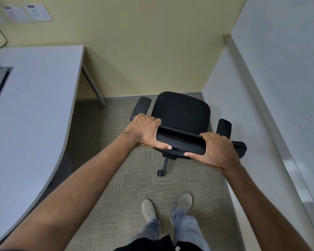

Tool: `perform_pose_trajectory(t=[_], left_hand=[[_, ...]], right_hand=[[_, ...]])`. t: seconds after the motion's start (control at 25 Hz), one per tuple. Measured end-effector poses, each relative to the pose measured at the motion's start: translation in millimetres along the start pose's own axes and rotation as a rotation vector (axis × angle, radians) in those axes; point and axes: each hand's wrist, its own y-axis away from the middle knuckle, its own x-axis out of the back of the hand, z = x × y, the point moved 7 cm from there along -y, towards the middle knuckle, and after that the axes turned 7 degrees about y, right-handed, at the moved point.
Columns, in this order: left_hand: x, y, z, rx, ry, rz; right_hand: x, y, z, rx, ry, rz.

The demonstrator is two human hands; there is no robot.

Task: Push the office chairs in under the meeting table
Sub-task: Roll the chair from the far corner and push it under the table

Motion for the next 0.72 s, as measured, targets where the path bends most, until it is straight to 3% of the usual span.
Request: perform_pose_trajectory(t=[0.72], left_hand=[[0.6,99.1,-49.0,0.471,0.071,0.084]], right_hand=[[23.1,-89.5,-80.0,0.443,-0.086,-0.132]])
